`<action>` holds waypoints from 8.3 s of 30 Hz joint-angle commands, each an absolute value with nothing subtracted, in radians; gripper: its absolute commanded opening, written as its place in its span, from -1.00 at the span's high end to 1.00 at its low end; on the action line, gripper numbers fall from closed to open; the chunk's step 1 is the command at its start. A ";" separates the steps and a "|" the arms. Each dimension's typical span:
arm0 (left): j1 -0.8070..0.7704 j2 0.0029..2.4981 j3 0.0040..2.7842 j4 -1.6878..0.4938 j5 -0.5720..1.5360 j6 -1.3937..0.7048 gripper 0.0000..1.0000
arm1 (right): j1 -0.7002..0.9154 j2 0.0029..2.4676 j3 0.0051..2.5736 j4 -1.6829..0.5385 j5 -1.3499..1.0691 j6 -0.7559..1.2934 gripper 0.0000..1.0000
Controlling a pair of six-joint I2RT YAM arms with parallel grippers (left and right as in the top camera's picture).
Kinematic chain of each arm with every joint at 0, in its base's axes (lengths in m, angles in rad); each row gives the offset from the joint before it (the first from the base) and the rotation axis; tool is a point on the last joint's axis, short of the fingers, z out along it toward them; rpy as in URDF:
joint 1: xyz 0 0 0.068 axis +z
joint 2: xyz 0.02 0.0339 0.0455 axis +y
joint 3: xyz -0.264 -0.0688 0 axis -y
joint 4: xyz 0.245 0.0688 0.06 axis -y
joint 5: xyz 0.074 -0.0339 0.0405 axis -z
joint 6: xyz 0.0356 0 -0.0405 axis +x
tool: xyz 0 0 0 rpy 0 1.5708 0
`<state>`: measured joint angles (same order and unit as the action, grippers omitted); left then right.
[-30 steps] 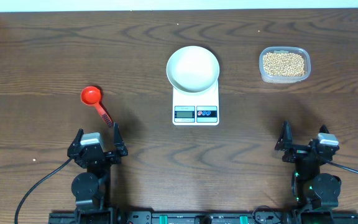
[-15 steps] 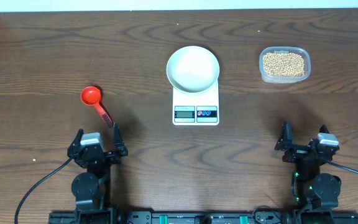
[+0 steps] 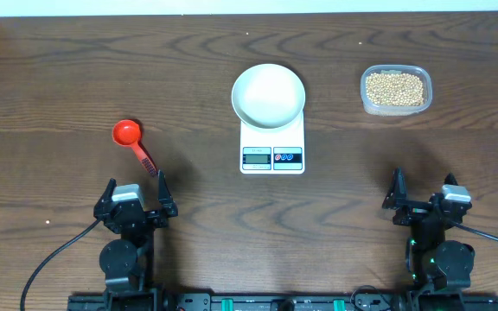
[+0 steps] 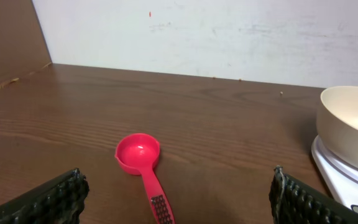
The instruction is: Scoop item into bowl and weigh 50g on scale
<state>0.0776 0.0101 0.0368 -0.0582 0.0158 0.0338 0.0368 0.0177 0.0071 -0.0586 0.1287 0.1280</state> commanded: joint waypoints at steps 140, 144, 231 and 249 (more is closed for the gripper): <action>0.374 1.760 1.310 -0.688 0.077 -0.009 -0.89 | 0.033 0.019 0.006 -0.061 0.140 0.122 -0.99; 0.374 1.805 1.309 -0.664 0.078 -0.010 -0.47 | 0.033 0.019 0.006 -0.061 0.140 0.122 -0.98; 0.205 1.654 1.321 -0.225 0.280 -0.867 0.86 | 0.033 0.019 0.006 -0.061 0.140 0.122 -0.99; 0.009 1.647 1.320 -0.178 0.281 -1.000 0.85 | 0.033 0.019 0.006 -0.062 0.120 0.161 -0.99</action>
<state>0.0319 1.6650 1.3045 -0.1791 0.2687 -0.9764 0.0368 0.0193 0.0071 -0.0586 0.1310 0.1295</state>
